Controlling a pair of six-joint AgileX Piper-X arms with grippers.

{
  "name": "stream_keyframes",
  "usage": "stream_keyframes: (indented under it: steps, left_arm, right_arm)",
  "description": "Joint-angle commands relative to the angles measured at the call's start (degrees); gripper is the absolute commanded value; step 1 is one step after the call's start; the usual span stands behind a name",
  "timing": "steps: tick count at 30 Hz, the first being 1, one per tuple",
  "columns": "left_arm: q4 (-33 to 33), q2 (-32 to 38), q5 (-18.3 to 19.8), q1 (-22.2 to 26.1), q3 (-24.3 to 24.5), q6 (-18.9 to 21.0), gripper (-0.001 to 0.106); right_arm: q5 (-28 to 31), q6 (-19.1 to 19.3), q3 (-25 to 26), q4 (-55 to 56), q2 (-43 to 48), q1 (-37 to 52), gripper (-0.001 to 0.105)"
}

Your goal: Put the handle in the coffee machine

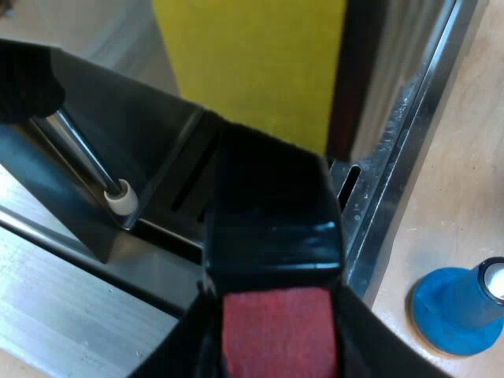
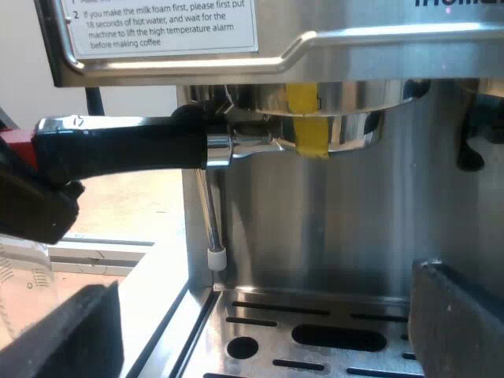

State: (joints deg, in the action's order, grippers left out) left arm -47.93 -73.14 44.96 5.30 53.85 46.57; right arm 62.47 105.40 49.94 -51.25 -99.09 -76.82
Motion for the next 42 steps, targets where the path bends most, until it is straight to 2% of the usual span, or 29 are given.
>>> stream_keyframes:
  steps: [1, 10, 16, 22, 24, 26, 28, 35, 42]
  left_arm:
    - [4.6, 1.4, 6.0, -0.3, 2.3, 1.5, 0.0]
    - [4.6, 1.4, 6.0, -0.3, 2.3, 1.5, 0.0]
    - [4.6, 1.4, 6.0, -0.3, 2.3, 1.5, 0.0]
    - [4.6, 1.4, 6.0, -0.3, 2.3, 1.5, 0.0]
    - [4.6, 1.4, 6.0, -0.3, 2.3, 1.5, 0.0]
    - [4.6, 1.4, 6.0, -0.3, 2.3, 1.5, 0.0]
    - [4.6, 1.4, 6.0, -0.3, 2.3, 1.5, 0.0]
    - [4.6, 1.4, 6.2, -0.3, 2.3, 1.5, 0.0]
    - [4.6, 1.4, 6.1, -0.3, 2.3, 1.1, 0.0]
  right_arm:
    - [0.2, 0.1, 0.3, -0.3, 0.3, 0.0, 0.074]
    - [-0.4, 0.1, 0.3, -0.3, 0.3, 0.0, 0.074]
    - [-6.7, 0.2, 0.3, 0.8, 0.1, 0.0, 0.074]
    - [-7.2, 0.2, 0.3, 6.3, -0.2, 0.0, 0.074]
    - [-7.4, -1.0, 0.3, 7.8, -0.7, 1.1, 0.074]
    - [-7.6, -4.5, 0.3, 7.8, -0.8, 3.0, 0.074]
    - [-7.7, -5.8, 0.3, 7.8, -0.8, 4.8, 0.074]
    - [-15.3, -6.8, 0.6, 6.9, -0.8, 11.6, 0.074]
    - [-19.2, -6.8, 0.7, 6.9, -0.8, 14.7, 0.074]
